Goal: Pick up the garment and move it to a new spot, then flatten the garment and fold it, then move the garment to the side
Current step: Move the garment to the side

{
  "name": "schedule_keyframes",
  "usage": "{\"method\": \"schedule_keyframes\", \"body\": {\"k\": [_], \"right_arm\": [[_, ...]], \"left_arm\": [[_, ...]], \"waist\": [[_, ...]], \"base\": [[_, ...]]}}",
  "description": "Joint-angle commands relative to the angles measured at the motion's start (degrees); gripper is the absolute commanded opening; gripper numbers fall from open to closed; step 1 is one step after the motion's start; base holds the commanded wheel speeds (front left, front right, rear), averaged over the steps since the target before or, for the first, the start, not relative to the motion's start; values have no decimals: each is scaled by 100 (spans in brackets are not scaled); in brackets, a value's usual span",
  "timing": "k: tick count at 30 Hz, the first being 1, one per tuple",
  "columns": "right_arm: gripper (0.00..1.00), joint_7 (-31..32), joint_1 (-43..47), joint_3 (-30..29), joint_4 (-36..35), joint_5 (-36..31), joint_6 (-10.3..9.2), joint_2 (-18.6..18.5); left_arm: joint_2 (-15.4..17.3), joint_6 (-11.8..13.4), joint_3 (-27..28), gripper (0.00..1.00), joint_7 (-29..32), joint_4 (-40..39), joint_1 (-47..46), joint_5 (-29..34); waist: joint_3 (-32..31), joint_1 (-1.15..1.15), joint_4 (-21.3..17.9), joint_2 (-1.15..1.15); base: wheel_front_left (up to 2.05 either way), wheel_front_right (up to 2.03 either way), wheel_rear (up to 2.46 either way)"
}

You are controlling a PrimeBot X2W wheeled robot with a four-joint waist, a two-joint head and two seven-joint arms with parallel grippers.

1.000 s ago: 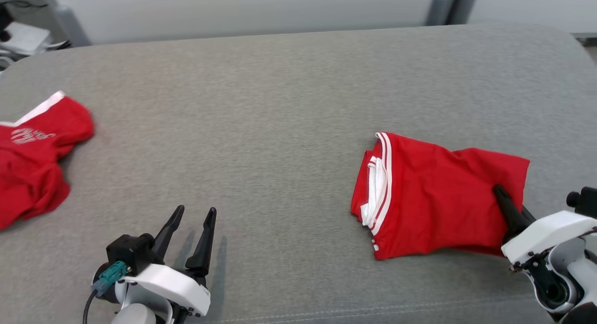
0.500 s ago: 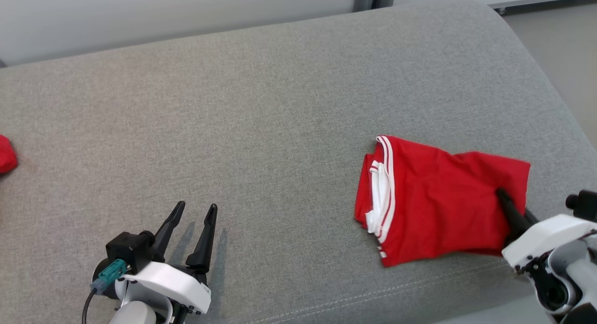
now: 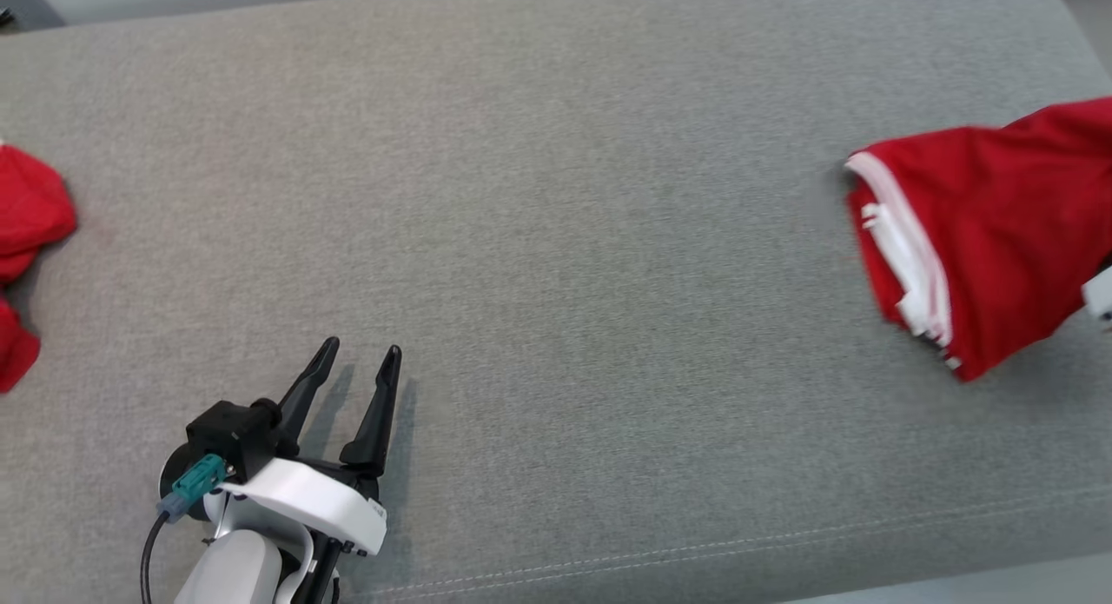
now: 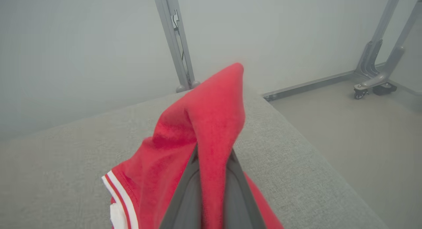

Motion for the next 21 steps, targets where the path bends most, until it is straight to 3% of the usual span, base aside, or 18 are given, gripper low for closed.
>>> {"method": "schedule_keyframes", "body": {"k": [1, 7, 8, 9, 15, 18, 21], "right_arm": [[0, -80, -136, -133, 61, -186, 9, -207], [1, -81, -562, -770, 742, -950, 9, -315], [47, -81, -611, -845, 906, -1052, 9, -293], [100, -81, -673, -894, 1017, -1201, 9, -301], [100, -81, -916, -1534, 1221, -1979, 9, -484], [100, -81, -889, -2109, 1003, -2599, 9, -543], [100, -82, -701, -2699, 527, -3197, 9, -370]], "left_arm": [[106, -41, 156, 100, -34, -176, -217, 50], [112, -41, 89, 100, -34, -255, -303, 66], [110, -41, 85, 100, -34, -258, -311, 66], [108, -41, 81, 100, -34, -262, -319, 66], [94, -41, 61, 100, -34, -283, -365, 67], [73, -41, 77, 100, -34, -287, -379, 80], [44, -41, 100, 100, -34, -269, -362, 103]], "waist": [[139, 0, 189, 0], [253, 0, 461, 0], [261, 0, 488, 0], [271, 0, 511, 0], [324, 0, 593, 0], [320, 0, 605, 0], [247, 0, 584, 0]], "base": [[0, 0, 0], [0, 0, 0], [0, 0, 0], [0, 0, 0], [0, 0, 0], [0, 0, 0], [0, 0, 0]]}}
